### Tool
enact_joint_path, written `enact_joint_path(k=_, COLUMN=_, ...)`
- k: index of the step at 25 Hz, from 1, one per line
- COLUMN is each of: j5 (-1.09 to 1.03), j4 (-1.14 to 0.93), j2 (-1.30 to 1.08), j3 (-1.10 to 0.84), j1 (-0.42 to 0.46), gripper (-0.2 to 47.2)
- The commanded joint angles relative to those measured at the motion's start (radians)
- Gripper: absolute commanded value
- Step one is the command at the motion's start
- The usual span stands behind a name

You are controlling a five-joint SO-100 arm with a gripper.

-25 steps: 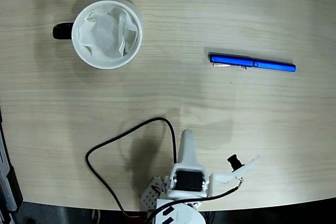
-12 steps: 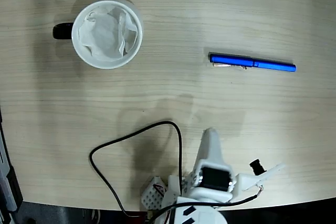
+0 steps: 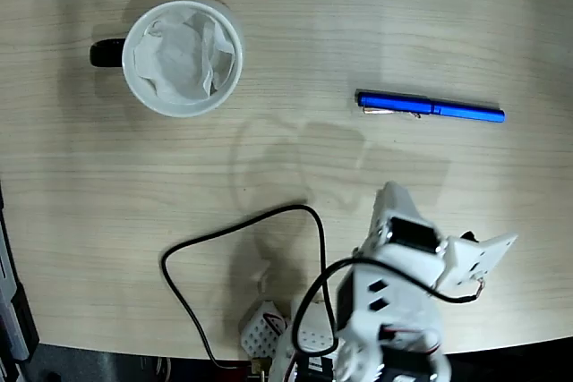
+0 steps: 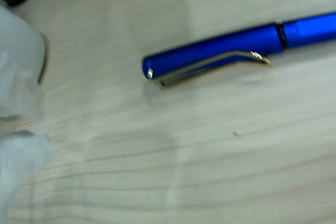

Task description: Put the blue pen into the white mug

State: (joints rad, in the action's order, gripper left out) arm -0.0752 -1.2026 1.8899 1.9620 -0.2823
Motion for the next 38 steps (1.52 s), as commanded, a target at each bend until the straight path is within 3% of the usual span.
enact_joint_path(k=1, j5=-0.063, j4=-0.067, j2=-0.12, j3=-0.155, j1=-0.023, gripper=4.9)
enact_joint_path(k=4, j5=-0.117, j4=-0.086, j2=-0.253, j3=-0.261, j1=-0.041, gripper=5.2)
enact_joint_path(k=9, j5=-0.173, j4=-0.087, j2=-0.42, j3=-0.382, j1=-0.074, gripper=10.4)
enact_joint_path(k=12, j5=-0.187, j4=-0.089, j2=-0.482, j3=-0.431, j1=-0.084, gripper=17.3)
enact_joint_path(k=17, j5=-0.239, j4=-0.087, j2=-0.543, j3=-0.462, j1=-0.084, gripper=20.8)
enact_joint_path(k=38, j5=-0.339, j4=-0.061, j2=-0.758, j3=-0.566, j1=-0.044, gripper=21.2)
